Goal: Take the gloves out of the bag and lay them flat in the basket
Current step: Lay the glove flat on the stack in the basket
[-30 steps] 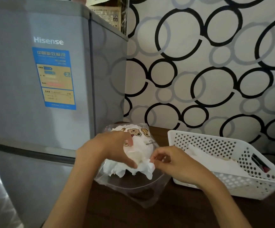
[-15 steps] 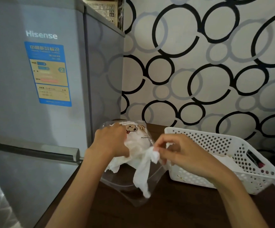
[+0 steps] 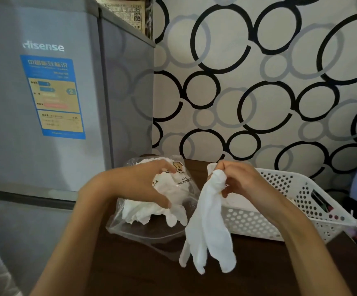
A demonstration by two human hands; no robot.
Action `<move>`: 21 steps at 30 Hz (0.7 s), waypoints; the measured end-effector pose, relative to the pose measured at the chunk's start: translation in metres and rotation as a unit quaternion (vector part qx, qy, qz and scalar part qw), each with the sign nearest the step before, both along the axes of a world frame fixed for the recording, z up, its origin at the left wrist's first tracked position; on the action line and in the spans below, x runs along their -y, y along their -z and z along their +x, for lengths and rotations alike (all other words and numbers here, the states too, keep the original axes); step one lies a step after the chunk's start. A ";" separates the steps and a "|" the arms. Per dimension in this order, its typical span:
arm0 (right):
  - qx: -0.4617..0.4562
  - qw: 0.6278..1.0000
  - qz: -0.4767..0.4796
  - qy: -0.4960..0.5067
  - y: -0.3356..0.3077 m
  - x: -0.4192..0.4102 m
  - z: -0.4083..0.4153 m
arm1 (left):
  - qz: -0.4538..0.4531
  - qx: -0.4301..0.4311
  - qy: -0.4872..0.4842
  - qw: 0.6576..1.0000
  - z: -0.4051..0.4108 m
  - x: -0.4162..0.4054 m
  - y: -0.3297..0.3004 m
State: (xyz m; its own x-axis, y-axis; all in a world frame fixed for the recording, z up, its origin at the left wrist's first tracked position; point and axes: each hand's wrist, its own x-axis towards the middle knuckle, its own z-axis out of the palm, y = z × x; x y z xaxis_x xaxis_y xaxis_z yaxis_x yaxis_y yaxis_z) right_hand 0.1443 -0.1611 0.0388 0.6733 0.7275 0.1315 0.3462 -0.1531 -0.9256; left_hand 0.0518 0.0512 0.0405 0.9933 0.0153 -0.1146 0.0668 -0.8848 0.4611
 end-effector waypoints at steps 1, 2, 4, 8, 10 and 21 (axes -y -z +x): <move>-0.004 1.000 0.002 -0.002 0.001 -0.001 0.000 | -0.030 0.014 0.040 0.999 -0.001 0.003 -0.003; -0.006 1.000 0.006 -0.001 0.002 -0.002 -0.002 | -0.069 0.025 0.072 0.995 -0.001 0.009 -0.005; -0.007 1.000 0.010 0.014 0.002 -0.004 -0.006 | -0.159 0.040 0.100 0.981 0.006 0.025 -0.003; -0.011 0.996 -0.013 0.091 -0.001 -0.009 -0.008 | -0.195 0.127 0.047 0.971 0.024 0.045 0.007; 0.006 0.992 -0.072 0.102 -0.003 -0.002 -0.007 | -0.189 0.168 -0.015 0.967 0.029 0.044 0.011; -0.053 0.996 0.012 0.070 -0.013 0.041 0.010 | -0.305 0.103 -0.021 0.947 0.020 0.024 0.004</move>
State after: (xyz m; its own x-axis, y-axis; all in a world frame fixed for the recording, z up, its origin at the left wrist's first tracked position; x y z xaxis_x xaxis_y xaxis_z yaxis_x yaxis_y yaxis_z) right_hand 0.1548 -0.2023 0.0523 0.7796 0.6224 0.0703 0.2227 -0.1706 -0.9598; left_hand 0.0720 0.0268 0.0362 0.9955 0.0484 0.0819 -0.0516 -0.4489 0.8921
